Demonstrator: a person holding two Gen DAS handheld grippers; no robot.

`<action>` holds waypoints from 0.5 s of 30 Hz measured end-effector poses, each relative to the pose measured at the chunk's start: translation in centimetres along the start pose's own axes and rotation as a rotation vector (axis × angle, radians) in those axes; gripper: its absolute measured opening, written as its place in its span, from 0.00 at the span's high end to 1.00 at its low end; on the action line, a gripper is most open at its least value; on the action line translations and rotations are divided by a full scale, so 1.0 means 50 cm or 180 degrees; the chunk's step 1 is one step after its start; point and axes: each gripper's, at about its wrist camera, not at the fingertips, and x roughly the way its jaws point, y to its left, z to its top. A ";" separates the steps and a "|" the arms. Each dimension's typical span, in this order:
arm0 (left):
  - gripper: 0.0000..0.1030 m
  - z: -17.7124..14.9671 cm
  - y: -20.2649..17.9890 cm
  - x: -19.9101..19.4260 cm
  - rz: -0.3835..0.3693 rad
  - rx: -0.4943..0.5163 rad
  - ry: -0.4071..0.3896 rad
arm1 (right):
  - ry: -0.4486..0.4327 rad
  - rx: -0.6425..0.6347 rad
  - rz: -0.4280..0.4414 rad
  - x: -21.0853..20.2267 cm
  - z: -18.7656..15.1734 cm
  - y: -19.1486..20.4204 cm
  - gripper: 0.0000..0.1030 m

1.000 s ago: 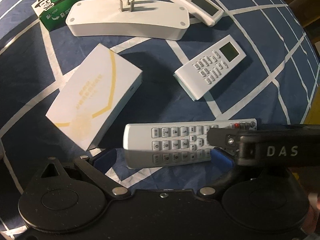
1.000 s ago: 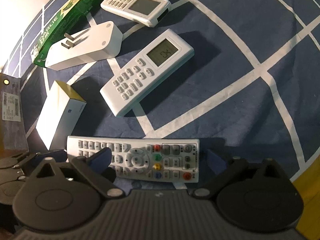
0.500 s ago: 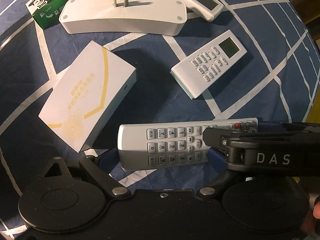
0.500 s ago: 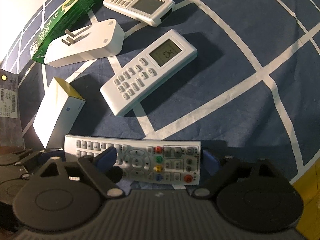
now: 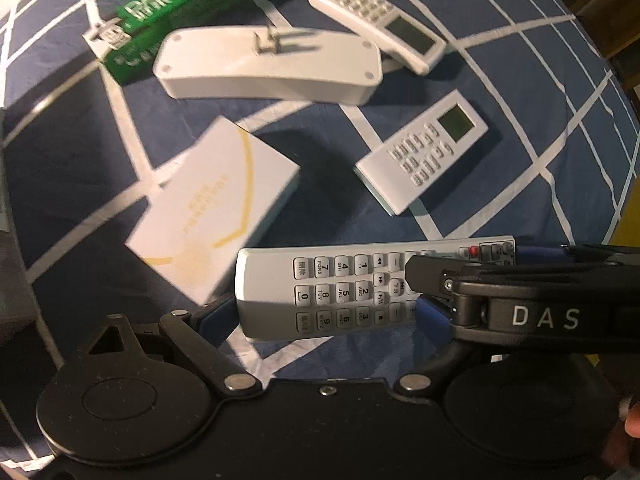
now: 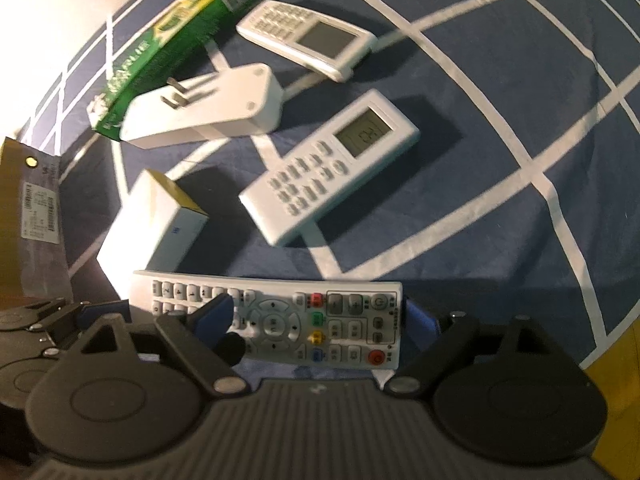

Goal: Organize objects
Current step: 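Grasp the white TV remote with the right tool while the left tool grasps the white phone-style remote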

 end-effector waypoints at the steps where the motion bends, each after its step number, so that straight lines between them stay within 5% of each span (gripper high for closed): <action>1: 0.10 -0.001 0.003 -0.009 0.0010 -0.0011 -0.0020 | -0.0014 -0.0017 0.0011 -0.005 0.001 0.008 0.13; 15: 0.10 -0.027 0.121 -0.152 0.0218 -0.0357 -0.0407 | -0.0230 -0.0461 0.0215 -0.065 0.012 0.173 0.13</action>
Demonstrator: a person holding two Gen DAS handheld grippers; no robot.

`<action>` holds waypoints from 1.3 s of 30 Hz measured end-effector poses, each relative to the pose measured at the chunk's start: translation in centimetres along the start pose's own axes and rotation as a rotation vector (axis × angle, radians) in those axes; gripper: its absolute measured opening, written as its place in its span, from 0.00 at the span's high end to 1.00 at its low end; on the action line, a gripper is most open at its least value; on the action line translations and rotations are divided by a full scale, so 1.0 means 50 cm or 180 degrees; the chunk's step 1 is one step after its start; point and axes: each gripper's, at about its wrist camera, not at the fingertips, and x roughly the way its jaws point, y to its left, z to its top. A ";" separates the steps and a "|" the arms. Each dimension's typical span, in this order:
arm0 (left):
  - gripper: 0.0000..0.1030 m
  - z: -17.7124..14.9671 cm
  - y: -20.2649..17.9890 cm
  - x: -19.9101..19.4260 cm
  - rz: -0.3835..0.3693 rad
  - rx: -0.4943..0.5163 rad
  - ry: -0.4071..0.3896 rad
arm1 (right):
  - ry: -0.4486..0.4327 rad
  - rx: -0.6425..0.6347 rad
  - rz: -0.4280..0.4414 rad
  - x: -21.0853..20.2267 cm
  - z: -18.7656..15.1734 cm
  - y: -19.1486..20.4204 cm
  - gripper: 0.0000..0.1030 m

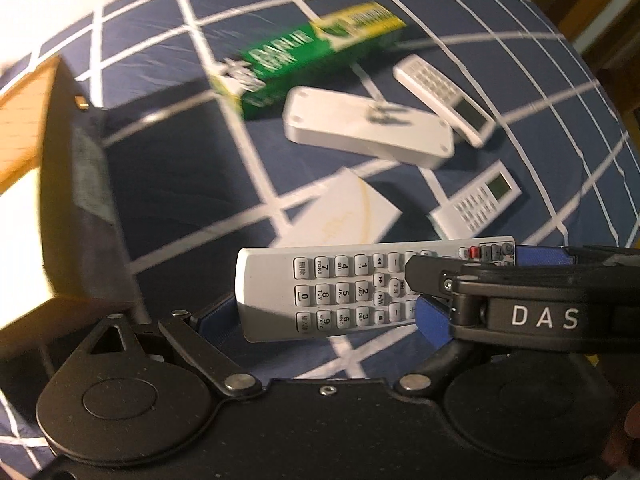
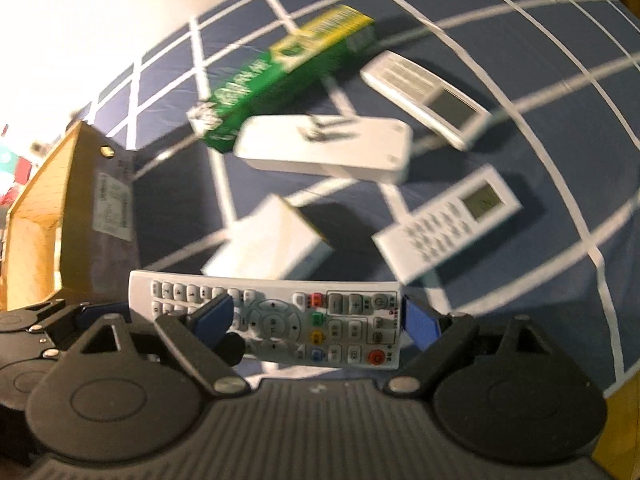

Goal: Organize objects
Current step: 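Grasp the white TV remote with the right tool while the left tool grasps the white phone-style remote, then carry both held remotes over the yellow box and lower them inside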

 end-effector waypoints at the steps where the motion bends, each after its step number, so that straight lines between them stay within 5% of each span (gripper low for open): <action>1: 0.10 0.000 0.013 -0.010 0.0019 -0.0028 -0.0031 | -0.0014 -0.0039 0.0019 -0.003 0.003 0.015 0.13; 21: 0.10 -0.007 0.300 -0.171 0.0236 -0.0384 -0.0432 | -0.0244 -0.0540 0.0239 -0.012 0.020 0.356 0.13; 39: 0.10 -0.050 0.565 -0.230 0.0260 -0.0668 -0.0627 | -0.0314 -0.0863 0.0272 0.049 0.008 0.639 0.13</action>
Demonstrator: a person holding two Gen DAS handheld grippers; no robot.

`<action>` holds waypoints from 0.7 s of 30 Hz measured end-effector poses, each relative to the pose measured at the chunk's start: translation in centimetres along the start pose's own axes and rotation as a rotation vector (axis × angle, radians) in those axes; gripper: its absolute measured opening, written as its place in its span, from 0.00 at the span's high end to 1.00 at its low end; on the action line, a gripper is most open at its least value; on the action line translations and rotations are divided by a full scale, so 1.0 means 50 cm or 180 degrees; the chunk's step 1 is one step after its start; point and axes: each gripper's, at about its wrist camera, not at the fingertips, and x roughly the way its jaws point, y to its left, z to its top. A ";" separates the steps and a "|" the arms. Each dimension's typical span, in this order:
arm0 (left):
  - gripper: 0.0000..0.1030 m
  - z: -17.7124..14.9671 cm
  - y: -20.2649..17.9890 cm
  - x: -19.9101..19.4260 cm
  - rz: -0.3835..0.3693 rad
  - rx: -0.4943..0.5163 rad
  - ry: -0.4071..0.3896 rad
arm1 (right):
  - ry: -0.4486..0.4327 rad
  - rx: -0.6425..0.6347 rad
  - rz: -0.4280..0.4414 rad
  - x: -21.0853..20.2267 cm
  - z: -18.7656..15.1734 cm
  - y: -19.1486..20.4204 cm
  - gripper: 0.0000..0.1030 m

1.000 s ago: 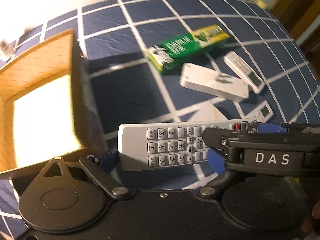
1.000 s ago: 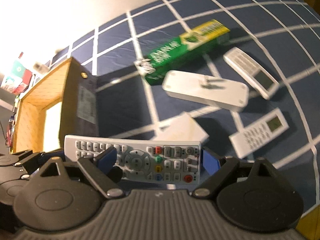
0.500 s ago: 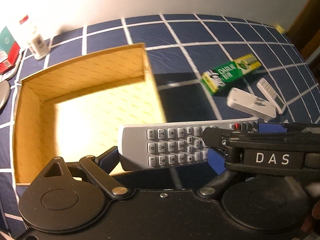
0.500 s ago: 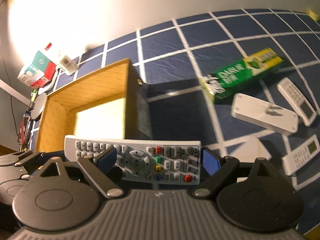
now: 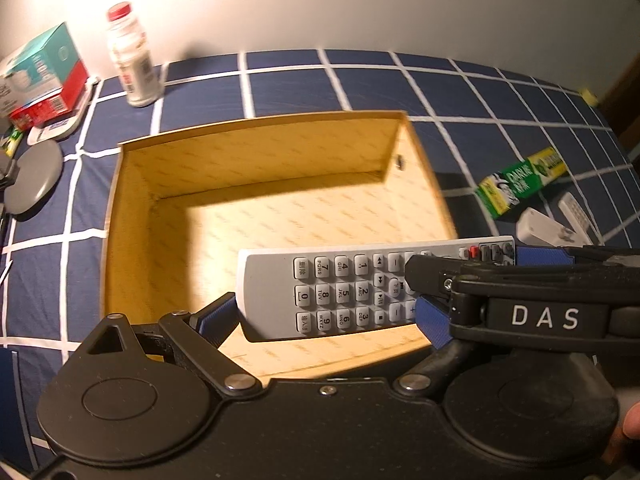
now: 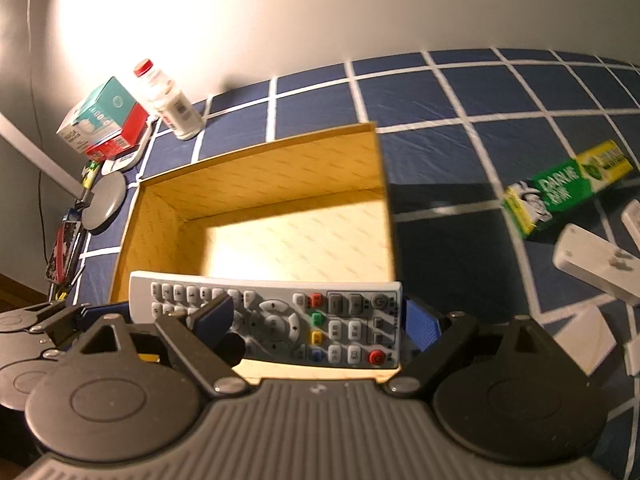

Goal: Organize objects
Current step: 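Carry both held remotes over the yellow box and lower them inside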

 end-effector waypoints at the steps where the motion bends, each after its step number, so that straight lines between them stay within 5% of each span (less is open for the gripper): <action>1: 0.10 0.002 0.014 0.001 0.0001 -0.0026 -0.0004 | 0.0006 -0.0021 0.0002 0.006 0.004 0.013 0.13; 11: 0.10 0.037 0.116 0.043 0.0019 -0.0278 0.0001 | 0.0107 -0.0245 0.0024 0.089 0.061 0.104 0.13; 21: 0.10 0.085 0.158 0.142 -0.0007 -0.0342 0.0201 | 0.0321 -0.0227 0.0000 0.203 0.114 0.098 0.13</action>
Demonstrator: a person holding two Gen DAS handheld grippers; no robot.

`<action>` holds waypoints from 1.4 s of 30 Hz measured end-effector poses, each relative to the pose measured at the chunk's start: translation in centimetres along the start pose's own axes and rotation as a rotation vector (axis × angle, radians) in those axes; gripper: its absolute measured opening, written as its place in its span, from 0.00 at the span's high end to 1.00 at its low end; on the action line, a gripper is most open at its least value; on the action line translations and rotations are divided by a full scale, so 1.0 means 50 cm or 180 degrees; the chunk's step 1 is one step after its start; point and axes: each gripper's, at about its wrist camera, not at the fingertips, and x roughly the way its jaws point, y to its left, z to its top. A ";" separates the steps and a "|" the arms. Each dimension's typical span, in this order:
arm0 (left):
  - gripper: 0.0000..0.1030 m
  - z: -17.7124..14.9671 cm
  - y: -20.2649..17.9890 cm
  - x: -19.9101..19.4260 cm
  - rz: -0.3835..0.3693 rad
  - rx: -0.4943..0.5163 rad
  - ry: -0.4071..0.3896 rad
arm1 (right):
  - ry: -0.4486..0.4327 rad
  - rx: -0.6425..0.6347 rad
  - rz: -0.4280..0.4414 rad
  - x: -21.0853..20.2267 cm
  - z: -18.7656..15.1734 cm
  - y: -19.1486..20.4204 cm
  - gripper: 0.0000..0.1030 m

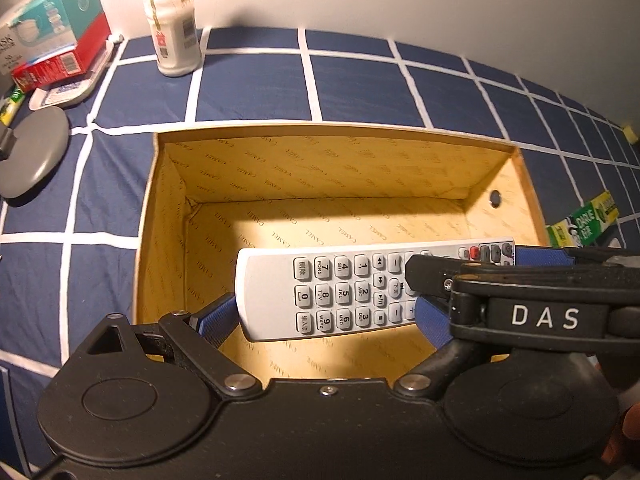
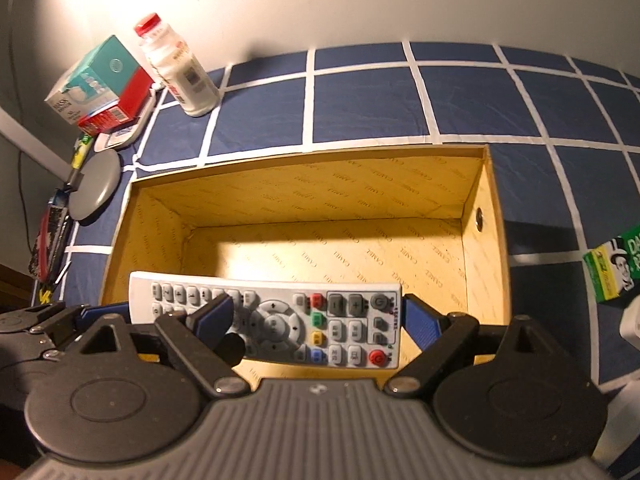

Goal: Organize objects
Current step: 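Carry both held remotes over the yellow box and lower them inside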

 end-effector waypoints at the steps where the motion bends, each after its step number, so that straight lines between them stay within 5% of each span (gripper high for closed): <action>1: 0.10 0.005 0.002 0.010 -0.0001 0.0000 0.0021 | 0.0021 0.0011 -0.0001 0.010 0.005 -0.003 0.13; 21: 0.10 0.109 0.043 0.174 0.0000 -0.0021 0.0299 | 0.0270 0.0116 0.0001 0.190 0.106 -0.050 0.13; 42: 0.09 0.133 0.067 0.241 -0.0087 -0.0129 0.0453 | 0.0421 0.0137 -0.0021 0.259 0.128 -0.066 0.12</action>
